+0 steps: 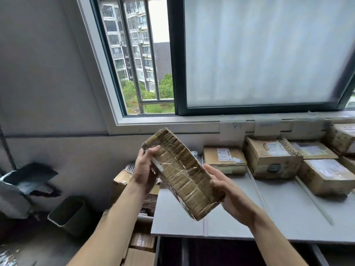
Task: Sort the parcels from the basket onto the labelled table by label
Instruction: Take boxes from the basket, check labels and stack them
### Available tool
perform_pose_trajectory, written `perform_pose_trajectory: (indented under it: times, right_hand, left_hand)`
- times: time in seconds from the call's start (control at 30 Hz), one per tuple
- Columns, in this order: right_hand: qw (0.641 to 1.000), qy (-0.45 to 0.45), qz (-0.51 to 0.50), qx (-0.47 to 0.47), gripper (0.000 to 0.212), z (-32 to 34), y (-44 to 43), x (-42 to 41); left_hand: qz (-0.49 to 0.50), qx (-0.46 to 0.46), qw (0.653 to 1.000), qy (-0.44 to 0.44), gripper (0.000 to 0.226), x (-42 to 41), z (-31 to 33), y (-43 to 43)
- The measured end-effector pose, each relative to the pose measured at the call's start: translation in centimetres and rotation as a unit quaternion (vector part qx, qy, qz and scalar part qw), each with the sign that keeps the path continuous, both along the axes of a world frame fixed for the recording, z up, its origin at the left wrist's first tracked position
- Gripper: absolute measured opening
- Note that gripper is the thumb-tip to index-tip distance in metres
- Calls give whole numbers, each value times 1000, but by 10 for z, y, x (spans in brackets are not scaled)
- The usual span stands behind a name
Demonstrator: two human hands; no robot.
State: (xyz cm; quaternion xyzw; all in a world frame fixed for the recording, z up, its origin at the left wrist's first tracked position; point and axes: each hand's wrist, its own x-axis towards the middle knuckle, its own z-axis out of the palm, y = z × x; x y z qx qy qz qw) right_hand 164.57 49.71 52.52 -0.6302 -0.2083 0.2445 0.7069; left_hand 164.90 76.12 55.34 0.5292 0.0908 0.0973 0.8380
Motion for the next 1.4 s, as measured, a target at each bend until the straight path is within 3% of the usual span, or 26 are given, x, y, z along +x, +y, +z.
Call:
perform_pose_trajectory:
  times: [0.1,0.23,0.33,0.43,0.53,0.6,0.73,0.8,0.87,1.07,1.13,1.23,1.4]
  right_hand:
    - [995,-60,-75,-9,106,7,4,-1]
    - [976,-192,-58,-84,125,15,15,-11]
    - [965,-240,-65,-84,131,17,26,-7]
    - [964,-225,-131,-53,121,30,28,5]
    - [970,-161,-184,15,103,43,15,22]
    - [972,-118,-198,46,90,48,5,33]
    - [974,-26,-171,146,54,55,-5,40]
    - [972,-6,-169,164,37,54,-6,36]
    - [973,2,-162,163,32,52,-6,32]
    - [976,-5,-167,139,38,49,-10,25]
    - [980,-11,-162,113,52,52,-14,25]
    - [985,-100,-142,4,68,70,-23,27]
    - [925,-291,-45,-241,89,110,-9,21]
  left_hand:
    - [51,-62,996,25,96,-3,3,4]
    - [23,-100,987,124,44,-8,12,6]
    - [14,-88,983,163,57,-13,15,6]
    - [10,-55,986,157,70,-19,20,9]
    - [28,10,993,114,53,-30,28,17]
    - [32,29,996,77,54,-34,30,25]
    - [-22,66,997,31,103,-41,37,32]
    - [-77,69,994,28,112,-42,41,30]
    - [-122,65,990,30,111,-43,42,25]
    - [-113,45,992,41,98,-44,37,13]
    - [-98,98,990,34,101,-45,36,16]
    - [-83,278,956,27,112,-47,37,25]
    - [-149,446,882,1,116,-47,48,20]
